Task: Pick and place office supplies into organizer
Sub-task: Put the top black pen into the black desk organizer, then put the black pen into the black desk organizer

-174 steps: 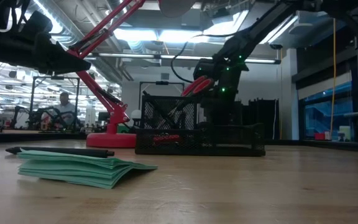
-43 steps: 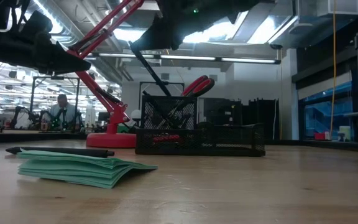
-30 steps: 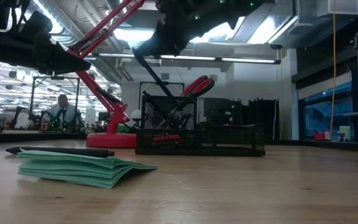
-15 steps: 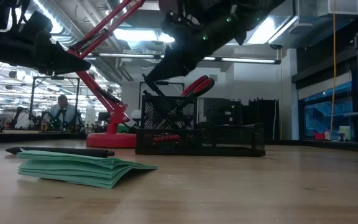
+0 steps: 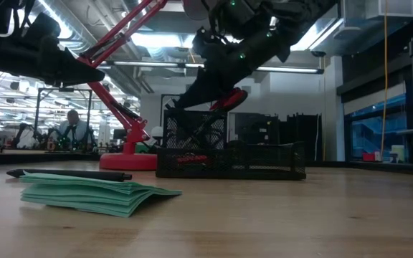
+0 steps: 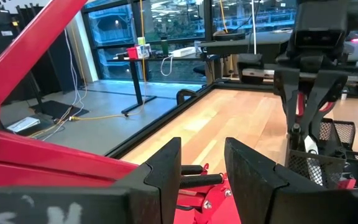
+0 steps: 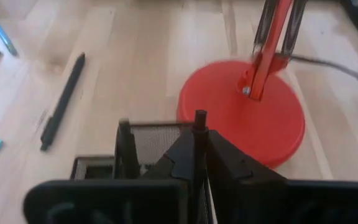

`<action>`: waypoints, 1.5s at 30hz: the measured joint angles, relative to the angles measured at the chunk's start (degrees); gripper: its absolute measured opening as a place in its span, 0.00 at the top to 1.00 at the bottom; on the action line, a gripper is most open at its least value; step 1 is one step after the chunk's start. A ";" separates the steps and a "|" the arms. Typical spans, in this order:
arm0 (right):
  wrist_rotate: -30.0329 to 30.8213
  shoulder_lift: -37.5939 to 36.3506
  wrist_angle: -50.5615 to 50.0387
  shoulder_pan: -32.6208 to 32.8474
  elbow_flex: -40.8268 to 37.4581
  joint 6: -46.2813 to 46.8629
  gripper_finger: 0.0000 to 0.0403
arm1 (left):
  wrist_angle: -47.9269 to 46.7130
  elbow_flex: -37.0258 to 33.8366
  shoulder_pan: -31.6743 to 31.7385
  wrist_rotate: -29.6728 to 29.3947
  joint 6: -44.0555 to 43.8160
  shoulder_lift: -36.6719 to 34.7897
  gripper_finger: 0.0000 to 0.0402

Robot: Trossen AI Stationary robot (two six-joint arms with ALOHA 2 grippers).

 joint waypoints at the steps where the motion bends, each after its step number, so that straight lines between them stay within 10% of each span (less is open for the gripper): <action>1: 0.03 0.08 -0.18 -0.02 -0.01 -0.04 0.91 | -0.01 0.00 -0.02 0.00 0.00 0.00 0.71; 23: 1.14 -1.36 -5.71 -0.02 3.51 -0.16 0.55 | 0.01 0.00 0.00 -0.02 0.00 0.00 0.71; 37: 1.00 -10.84 -27.23 1.67 6.01 4.09 0.53 | 0.00 0.04 -0.02 0.46 -0.55 1.33 0.71; 45: 0.97 -17.96 -21.21 2.08 -6.14 7.28 0.53 | 0.03 0.02 -0.02 0.46 -2.47 2.27 0.71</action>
